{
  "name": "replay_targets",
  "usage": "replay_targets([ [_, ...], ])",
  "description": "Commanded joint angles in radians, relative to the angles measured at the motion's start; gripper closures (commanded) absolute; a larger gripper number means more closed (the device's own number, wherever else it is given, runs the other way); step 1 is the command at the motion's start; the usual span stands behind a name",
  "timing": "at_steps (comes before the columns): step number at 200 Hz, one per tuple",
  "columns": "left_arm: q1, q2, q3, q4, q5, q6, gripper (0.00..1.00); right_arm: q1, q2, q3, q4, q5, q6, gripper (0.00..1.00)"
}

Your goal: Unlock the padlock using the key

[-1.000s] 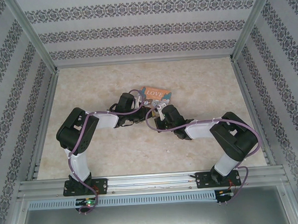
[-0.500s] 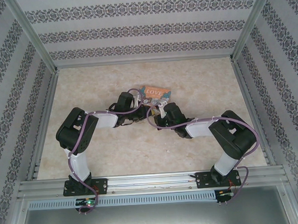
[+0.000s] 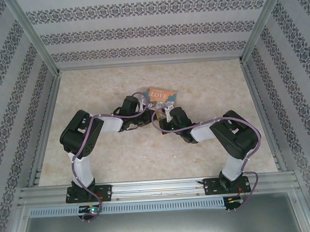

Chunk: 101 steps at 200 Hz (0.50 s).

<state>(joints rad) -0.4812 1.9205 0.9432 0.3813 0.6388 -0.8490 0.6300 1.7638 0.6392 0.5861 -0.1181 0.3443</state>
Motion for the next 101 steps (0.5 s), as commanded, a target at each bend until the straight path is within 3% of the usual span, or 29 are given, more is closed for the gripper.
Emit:
replay_targets([
  [1,-0.023,0.014,0.013,0.050,0.124,-0.024,0.80,0.000,0.026,0.006,0.121,-0.020,0.031,1.00],
  [101,0.035,-0.130,-0.109,0.042,0.042,-0.005,0.49,-0.019,0.063,-0.027,0.118,-0.055,0.083,1.00],
])
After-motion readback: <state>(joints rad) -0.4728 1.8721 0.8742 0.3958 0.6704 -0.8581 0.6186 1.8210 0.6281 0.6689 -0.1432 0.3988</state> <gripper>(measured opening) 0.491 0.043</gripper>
